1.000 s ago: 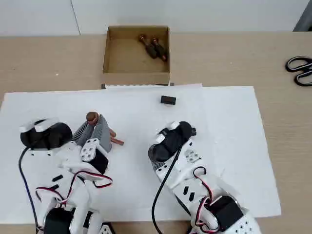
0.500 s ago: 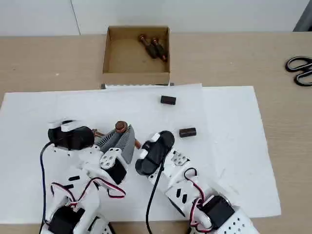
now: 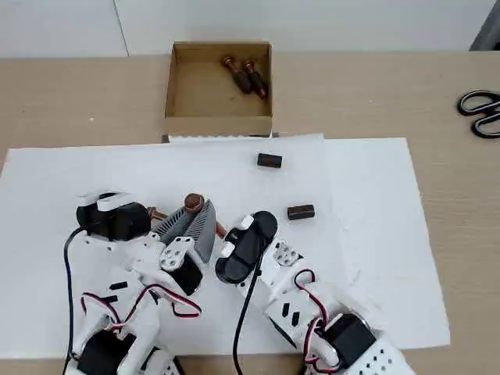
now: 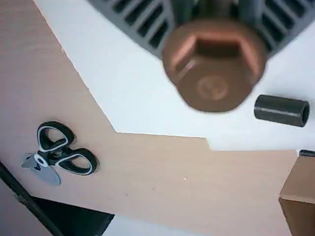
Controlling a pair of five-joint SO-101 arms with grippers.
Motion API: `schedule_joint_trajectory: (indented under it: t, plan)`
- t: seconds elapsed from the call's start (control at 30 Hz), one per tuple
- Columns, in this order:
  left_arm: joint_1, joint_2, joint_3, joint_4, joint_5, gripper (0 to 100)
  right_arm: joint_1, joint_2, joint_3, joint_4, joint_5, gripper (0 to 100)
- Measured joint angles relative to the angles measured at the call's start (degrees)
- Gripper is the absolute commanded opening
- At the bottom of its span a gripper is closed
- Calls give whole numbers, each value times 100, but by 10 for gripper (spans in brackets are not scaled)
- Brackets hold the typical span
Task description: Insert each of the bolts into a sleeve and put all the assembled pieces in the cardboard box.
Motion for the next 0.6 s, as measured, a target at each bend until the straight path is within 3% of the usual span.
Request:
schedule_joint_trajectory:
  t: [0.6]
  plan:
    - [0, 0, 0, 0, 35, 5, 0, 0, 79, -316, 0, 2]
